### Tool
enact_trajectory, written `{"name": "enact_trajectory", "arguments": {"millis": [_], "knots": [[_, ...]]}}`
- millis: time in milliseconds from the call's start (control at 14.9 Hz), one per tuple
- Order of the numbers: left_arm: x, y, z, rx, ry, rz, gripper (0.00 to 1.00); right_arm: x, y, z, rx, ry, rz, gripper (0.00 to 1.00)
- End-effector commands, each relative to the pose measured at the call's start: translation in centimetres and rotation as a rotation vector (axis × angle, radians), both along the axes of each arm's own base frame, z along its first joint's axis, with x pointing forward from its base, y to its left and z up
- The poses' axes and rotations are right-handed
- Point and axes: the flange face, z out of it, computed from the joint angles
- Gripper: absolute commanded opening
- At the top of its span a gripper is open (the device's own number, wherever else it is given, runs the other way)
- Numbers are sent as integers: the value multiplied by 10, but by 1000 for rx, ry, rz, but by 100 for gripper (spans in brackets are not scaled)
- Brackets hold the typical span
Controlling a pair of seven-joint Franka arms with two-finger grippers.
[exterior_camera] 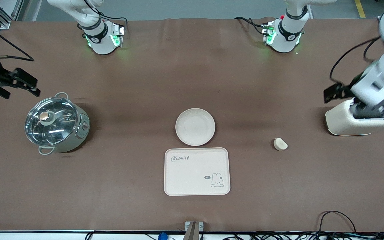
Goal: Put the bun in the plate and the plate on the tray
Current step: 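Reach the left gripper to the bun while the right gripper moves out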
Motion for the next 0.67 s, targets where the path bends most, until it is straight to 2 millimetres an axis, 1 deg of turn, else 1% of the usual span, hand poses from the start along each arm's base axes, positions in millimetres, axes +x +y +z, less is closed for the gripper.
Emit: {"name": "enact_trajectory", "arguments": {"millis": [0,135,202,337,404,471,606], "knots": [[45,-7,-98,-3,37,17,100,25,16,-47,40,35,-10,100],[56,-21,-156,-4,61,26,100,37,27,-76,50,61,-11,100],[57,-34,-187,-7,92,26,100,42,37,-92,70,87,-3,100],[58,-43,-235,-37,133,48,100,51,48,-123,114,134,-5,100],[57,-45,-255,-53,139,57,100,54,51,-142,143,166,-14,100],[57,-46,-267,-63,115,62,100,57,55,-159,205,198,-31,100],[53,-44,-292,-73,59,69,99,66,64,-185,258,216,-48,100]]}}
